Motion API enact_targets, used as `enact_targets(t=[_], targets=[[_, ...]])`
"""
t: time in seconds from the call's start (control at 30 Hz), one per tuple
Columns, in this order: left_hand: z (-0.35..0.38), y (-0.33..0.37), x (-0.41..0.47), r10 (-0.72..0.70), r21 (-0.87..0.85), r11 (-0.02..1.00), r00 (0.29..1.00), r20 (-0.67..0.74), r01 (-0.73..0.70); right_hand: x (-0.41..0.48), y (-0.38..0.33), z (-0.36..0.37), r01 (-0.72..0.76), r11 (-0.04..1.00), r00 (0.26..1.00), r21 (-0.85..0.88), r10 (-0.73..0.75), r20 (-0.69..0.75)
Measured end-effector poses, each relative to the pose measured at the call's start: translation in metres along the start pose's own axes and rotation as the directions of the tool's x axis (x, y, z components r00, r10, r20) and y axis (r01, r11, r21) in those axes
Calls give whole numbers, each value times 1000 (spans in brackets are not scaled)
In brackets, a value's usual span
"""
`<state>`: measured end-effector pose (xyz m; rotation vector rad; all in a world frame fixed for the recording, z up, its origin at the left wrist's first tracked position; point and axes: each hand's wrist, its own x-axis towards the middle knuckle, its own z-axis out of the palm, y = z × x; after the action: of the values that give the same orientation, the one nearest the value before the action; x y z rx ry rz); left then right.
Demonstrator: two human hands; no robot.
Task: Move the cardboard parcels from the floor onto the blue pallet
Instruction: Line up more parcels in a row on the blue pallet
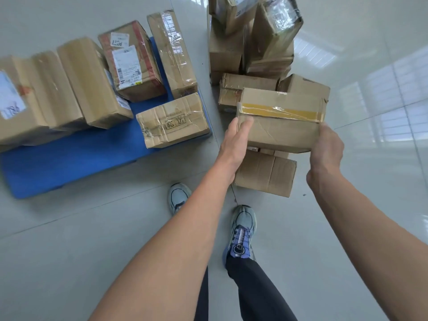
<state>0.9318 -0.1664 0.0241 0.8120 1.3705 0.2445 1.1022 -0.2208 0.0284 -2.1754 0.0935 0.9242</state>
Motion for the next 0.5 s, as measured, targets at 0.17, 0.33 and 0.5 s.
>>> enact_targets(t=[0.17,0.33,0.5], targets=[[-18,27,-40,75,-86,993,994,-75,-81,-42,-36,-5,146,989,989,35,-146,6],[-64,43,-85,177,-158,963,956,-236,-217,-102,-69,16,315,949,948,-12,-314,46],[-145,34,-131,116,-261,933,893,-435,-248,-174,-71,68,500,865,849,-27,-484,210]])
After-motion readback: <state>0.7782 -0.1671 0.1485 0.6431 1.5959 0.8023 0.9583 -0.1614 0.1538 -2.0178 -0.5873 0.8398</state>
